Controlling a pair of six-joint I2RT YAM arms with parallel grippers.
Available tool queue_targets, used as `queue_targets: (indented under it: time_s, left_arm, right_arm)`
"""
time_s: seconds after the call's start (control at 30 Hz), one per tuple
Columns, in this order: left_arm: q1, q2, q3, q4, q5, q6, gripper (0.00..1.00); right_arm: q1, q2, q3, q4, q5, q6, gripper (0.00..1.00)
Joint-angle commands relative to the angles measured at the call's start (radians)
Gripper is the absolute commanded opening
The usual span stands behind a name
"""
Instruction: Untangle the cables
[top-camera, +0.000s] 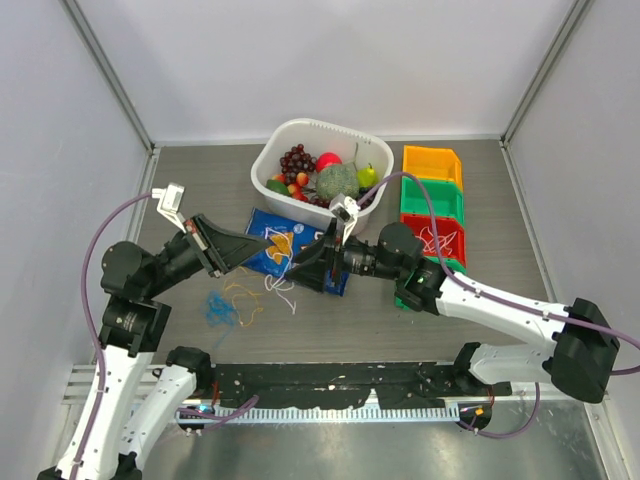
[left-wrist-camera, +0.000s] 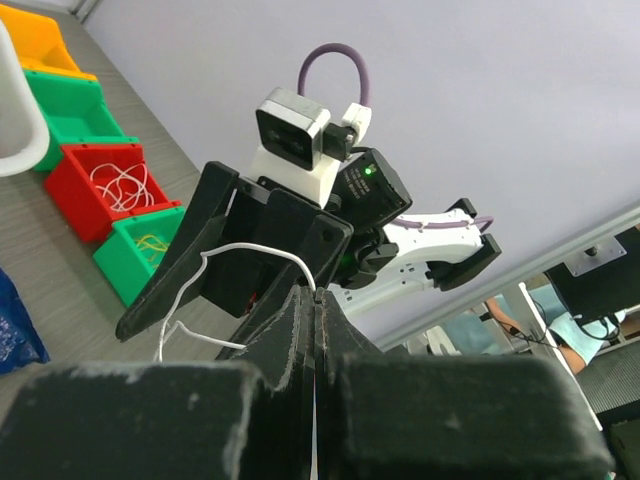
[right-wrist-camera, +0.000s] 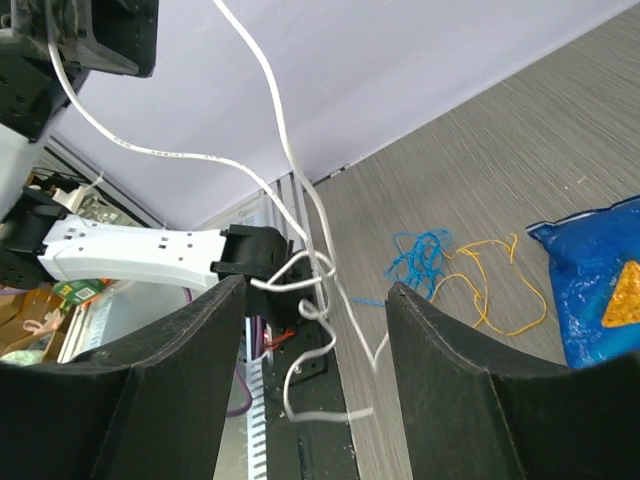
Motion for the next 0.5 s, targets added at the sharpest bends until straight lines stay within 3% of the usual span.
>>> queue_targets:
  time_s: [0.0,0.37,0.47]
  left_arm:
    - [0.005,-0.005,-0.006,0.116,0.047,-0.044,0.0]
    - [0.005,-0.011,-0.021,0.116,0.061,-0.038,0.0]
    - [0.005,-0.012,-0.034,0.116,0.061,-0.038,0.0]
  right_arm:
    - [0.001,0.018,0.028,0.124,-0.018,0.053,0.62]
    - [0.0,0.004,-0.024,0.233,0.053,0.115,0.25]
    - [0.001,-0.014,-0.033,0.235,0.059,0.126,0.01]
